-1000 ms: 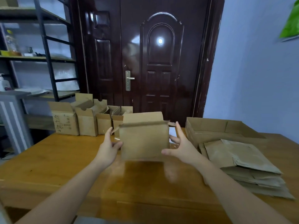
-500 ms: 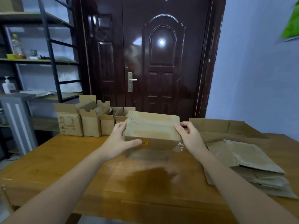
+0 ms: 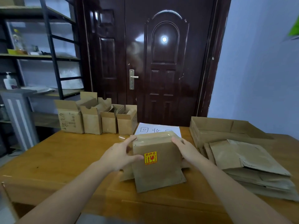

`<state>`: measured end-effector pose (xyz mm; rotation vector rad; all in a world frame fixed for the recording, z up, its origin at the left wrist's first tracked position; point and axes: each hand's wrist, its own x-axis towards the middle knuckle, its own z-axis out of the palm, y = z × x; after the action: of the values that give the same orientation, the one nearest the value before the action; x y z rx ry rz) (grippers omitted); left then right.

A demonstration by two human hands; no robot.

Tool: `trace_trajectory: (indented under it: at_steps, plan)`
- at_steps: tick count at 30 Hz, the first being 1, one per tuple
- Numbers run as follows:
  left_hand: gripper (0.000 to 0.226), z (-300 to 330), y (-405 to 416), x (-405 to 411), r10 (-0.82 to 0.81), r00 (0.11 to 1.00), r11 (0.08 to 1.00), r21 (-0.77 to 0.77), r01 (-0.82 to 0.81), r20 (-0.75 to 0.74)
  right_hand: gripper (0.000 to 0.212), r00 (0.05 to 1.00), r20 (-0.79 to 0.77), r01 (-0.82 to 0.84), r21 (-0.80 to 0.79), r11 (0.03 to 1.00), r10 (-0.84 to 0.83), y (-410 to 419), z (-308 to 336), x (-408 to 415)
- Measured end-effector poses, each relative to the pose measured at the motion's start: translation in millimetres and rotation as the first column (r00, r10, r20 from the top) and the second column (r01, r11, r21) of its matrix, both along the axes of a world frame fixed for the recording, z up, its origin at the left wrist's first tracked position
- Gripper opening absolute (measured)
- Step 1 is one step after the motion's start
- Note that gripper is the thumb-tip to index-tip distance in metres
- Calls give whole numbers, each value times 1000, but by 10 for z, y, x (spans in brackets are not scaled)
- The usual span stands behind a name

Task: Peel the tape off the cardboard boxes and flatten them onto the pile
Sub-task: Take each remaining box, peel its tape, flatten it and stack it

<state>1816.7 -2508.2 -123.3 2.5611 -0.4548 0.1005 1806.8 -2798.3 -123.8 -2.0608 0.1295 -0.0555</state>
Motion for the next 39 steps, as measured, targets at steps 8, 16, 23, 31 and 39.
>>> trace_trajectory:
  at_steps: [8,16,23,31,39]
  plan:
    - [98,-83,75,36,-49,985,975,223,10,168,71,986,112,111,99,989,-122,13,-246,-43]
    - [79,-54,-185,-151,-252,879,955,250,159,404,9,754,656,289,-276,917,-40,21,-120,-112]
    - [60,-138,-806,-402,-170,817,966,256,28,552,35,730,523,-50,-602,797,440,95,0,-658]
    - [45,-242,-740,-331,-335,687,939,284,192,645,35,771,500,20,-638,770,394,-157,-150,-735]
    - [75,-345,-749,-335,-356,803,934,171,313,478,70,821,414,-39,-646,762,393,-139,-294,-808]
